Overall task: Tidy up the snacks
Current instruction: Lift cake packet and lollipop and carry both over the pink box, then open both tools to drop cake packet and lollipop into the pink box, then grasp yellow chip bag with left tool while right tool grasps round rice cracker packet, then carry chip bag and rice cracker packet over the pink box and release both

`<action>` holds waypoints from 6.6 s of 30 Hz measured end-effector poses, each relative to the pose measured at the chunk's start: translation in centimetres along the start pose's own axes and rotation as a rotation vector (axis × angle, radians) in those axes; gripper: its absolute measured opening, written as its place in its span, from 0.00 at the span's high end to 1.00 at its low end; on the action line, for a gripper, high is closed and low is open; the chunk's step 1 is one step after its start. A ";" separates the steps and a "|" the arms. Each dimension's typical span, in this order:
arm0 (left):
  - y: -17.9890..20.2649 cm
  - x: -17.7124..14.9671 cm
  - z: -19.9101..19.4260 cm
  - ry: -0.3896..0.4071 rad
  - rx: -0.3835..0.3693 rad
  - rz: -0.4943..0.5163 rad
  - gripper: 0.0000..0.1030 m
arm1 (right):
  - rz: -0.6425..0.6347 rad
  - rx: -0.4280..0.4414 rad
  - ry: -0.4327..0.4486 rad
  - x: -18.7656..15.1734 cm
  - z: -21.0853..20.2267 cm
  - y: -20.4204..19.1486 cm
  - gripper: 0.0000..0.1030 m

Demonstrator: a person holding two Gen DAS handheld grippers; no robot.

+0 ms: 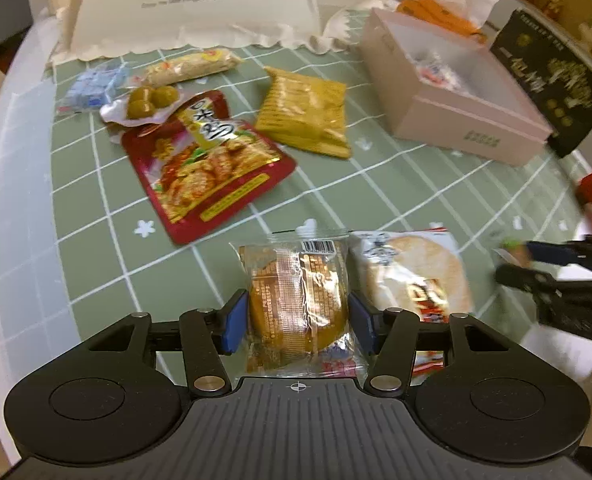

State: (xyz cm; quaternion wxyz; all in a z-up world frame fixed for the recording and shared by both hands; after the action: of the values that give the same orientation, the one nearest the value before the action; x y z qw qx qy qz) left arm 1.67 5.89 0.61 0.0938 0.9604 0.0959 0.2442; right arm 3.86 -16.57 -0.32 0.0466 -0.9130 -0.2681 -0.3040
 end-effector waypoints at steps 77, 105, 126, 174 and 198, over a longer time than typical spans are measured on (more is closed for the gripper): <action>2.1 14.4 7.7 0.141 -0.092 0.018 0.49 | -0.051 -0.066 0.053 8.1 -2.0 -1.3 0.40; -5.5 0.4 -1.7 0.022 -0.068 -0.019 0.51 | -0.240 0.347 -0.088 4.2 0.0 -11.0 0.37; -1.4 -1.5 -1.5 -0.018 -0.057 0.103 0.47 | 0.105 0.165 -0.076 2.1 0.9 -2.8 0.25; -0.8 -1.3 -2.7 0.021 -0.131 -0.043 0.53 | -0.056 0.067 -0.015 3.0 -1.5 -4.4 0.25; 11.5 17.9 -5.0 0.302 -0.507 -0.100 0.54 | 0.083 -0.155 0.065 1.7 -7.1 3.3 0.25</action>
State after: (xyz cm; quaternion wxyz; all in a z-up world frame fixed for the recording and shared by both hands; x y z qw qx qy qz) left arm 16.25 -0.39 15.55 0.3272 0.8533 0.0917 0.3954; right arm 2.99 -20.34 6.70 -0.0028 -0.9139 -0.2041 -0.3508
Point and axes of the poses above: each gripper's, at about its wrist camera, not at the fingertips, and z roughly the way its jaws point, y to its right, x to its top, the point moved 4 cm from there along z, roughly the way its jaws point, and after that the axes turned 10 degrees about -z, right-handed, at the moved point
